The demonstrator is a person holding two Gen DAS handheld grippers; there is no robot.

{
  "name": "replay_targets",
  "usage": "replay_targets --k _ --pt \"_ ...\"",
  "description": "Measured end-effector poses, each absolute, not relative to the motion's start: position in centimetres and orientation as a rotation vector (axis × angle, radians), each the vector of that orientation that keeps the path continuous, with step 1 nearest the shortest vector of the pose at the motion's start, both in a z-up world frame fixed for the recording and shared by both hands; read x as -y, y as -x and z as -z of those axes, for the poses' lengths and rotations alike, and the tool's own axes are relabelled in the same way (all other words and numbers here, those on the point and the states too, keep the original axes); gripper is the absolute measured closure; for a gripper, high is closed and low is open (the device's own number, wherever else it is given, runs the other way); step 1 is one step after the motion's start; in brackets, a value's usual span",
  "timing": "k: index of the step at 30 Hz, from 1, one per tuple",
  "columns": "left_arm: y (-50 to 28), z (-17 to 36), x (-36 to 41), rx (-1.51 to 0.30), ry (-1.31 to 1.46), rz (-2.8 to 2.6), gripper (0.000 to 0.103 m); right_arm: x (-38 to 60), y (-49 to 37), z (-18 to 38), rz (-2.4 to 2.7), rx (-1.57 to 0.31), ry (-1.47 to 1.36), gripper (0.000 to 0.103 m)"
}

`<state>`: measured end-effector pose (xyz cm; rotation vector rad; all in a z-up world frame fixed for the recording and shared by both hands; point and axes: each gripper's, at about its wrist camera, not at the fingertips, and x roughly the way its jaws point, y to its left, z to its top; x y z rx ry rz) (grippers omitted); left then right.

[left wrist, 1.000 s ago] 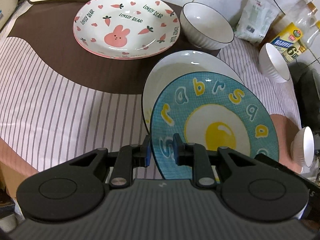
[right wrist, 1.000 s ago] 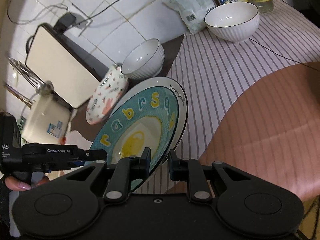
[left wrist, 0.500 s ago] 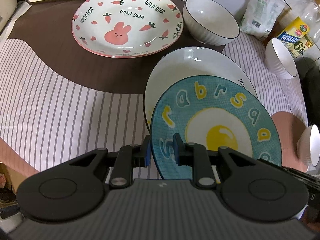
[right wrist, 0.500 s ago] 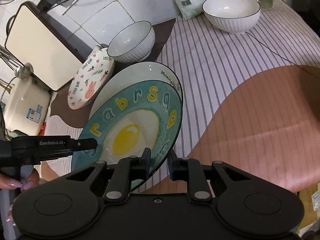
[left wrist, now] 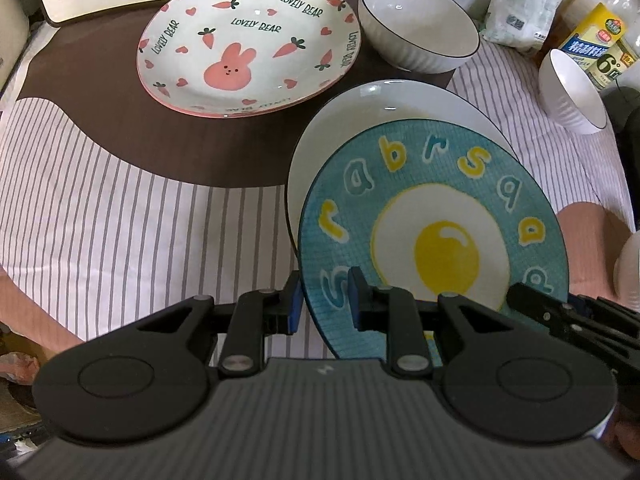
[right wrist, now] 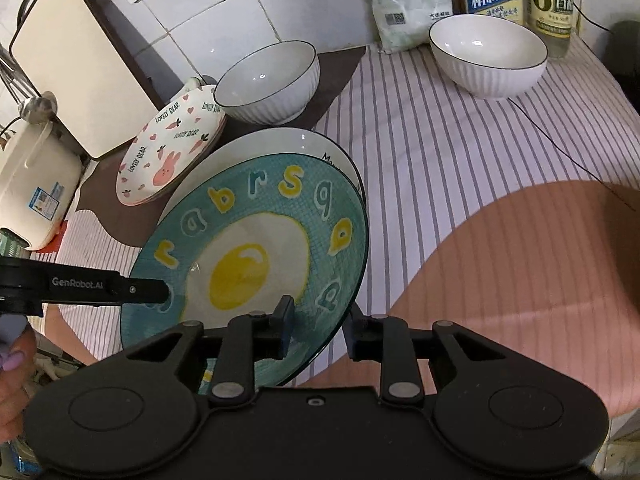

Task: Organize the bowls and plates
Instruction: 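Lift the blue plate with both grippers and lower it onto the white plate, then open both grippers and move them to the pink-bunny plate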

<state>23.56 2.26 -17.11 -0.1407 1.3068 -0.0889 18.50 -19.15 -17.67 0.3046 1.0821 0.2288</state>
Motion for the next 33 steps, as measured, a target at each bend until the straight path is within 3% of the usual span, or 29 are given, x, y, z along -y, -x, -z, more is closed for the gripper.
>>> replay_targets --k 25,33 --pt "-24.3 17.5 -0.8 -1.29 0.06 -0.007 0.082 18.1 -20.7 18.4 -0.294 -1.121 -0.186 0.06" --pt "-22.5 13.7 -3.5 -1.204 0.166 0.019 0.082 18.7 -17.8 14.5 -0.366 -0.988 -0.15 0.06"
